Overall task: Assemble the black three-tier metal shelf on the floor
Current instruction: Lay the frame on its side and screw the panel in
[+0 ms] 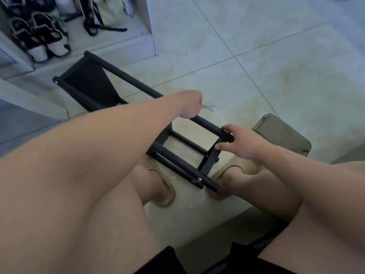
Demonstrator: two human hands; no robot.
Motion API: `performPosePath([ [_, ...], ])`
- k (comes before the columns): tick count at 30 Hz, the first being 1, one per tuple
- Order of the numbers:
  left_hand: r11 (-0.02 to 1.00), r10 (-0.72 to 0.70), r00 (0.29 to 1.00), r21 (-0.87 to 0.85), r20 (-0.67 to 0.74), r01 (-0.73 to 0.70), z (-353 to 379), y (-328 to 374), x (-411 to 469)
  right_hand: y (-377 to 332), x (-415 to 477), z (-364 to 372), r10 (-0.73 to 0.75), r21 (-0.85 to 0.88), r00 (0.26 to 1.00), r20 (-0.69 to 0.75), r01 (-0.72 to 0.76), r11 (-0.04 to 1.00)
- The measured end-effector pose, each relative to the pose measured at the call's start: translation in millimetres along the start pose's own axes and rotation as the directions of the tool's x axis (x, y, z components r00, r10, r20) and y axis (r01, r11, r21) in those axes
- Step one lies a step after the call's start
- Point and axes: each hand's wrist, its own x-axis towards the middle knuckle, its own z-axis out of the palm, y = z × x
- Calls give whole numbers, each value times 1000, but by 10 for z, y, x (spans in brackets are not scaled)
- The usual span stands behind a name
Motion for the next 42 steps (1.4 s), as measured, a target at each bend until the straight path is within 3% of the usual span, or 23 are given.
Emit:
performPosePath([
  [5,995,-34,998,96,49,29,116,-81,203,51,171,11,132,32,987,90,-136,990],
  [11,990,-67,995,132,69,57,14,-230,389,78,441,-154,133,30,983,128,-137,990],
  [22,984,-170,968,19,-187,176,-256,-675,685,-121,1177,-772,12,-1,1000,7,-12,1000],
  [29,986,-162,938,-90,-307,141,-159,-843,551,-273,1325,-828,-86,-100,995,-49,81,992],
  [36,954,-190,979,-249,-79,165,305,-881,420,-267,1337,-341,-127,-247,986,-112,96,964],
  [42,958,-229,973,-175,15,228,489,-1013,466,-296,1516,-51,-152,-273,980,-124,114,955],
])
